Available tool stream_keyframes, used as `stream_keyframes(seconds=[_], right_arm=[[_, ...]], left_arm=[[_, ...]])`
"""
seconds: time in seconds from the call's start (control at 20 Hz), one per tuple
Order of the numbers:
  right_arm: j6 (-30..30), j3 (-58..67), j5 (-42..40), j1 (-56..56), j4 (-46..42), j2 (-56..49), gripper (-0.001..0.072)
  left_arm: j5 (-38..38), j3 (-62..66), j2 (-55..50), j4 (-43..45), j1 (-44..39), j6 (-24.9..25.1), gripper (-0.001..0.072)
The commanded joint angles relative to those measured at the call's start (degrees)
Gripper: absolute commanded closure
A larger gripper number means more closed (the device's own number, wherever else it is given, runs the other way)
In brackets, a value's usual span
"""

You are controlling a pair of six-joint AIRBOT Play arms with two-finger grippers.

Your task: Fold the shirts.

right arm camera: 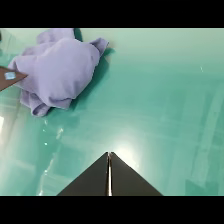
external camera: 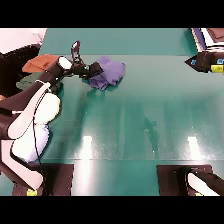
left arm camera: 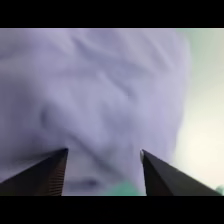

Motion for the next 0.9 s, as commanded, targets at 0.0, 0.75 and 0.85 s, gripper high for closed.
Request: stream_keyframes(seconds=[0.0, 0.75, 0.85], right_arm=[[0.0, 0.0, 0.4, 0.0, 0.0, -0.1, 0.0696], [-0.4, 16.5, 0.6, 0.0, -8.1, 3.3, 0.0697], [-0.4, 20.3, 0.8, 0.0, -8.1, 3.3, 0.0697]], left_arm=[[5.8, 1.5, -3.5, -3.7, 0.0, 1.5, 0.0157], [-16.6, 25.9, 23.7, 8.9, -0.2, 11.3, 0.0685], [-19.9, 26.0, 28.9, 9.2, -3.5, 13.5, 0.0685]])
